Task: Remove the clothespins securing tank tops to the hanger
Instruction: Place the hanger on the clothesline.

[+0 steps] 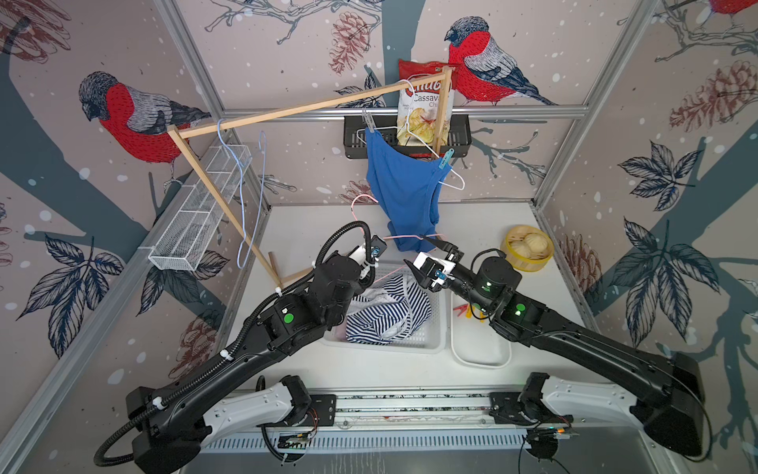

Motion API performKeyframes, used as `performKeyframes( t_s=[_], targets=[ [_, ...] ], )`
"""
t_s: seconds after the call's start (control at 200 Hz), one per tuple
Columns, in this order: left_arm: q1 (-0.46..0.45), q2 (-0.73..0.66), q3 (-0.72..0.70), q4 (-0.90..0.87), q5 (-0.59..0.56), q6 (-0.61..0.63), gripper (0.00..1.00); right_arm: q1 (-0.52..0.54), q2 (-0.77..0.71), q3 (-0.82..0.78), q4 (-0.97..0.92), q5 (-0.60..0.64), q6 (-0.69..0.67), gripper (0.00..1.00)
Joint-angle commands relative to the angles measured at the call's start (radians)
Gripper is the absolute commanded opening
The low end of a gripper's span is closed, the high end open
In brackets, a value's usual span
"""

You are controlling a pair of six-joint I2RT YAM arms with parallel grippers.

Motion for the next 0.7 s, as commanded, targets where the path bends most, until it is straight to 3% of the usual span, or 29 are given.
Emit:
performKeyframes(
  t_s=[0.0,0.12,0.57,0.695],
  targets=[
    [-0.005,-0.024,-0.012,0.033,-0.001,0.053,0.00,0.009,0.023,0.025,-0.049,-0.014,-0.081,0.59],
    [-0.010,-0.049,-0.016,0.006,0.035,0.073,0.00,0.029,0.051,0.071,-0.154,0.055,-0.100,0.50],
    [-0.054,-0.062,-0.031,-0.037,0.074,0.143,0.00,0.057,0.080,0.073,-0.120,0.111,-0.166,0.47],
    [-0.067,-0.065,-0.029,-0.035,0.065,0.154,0.00,0.065,0.110,0.096,-0.134,0.124,-0.176,0.37]
  ],
)
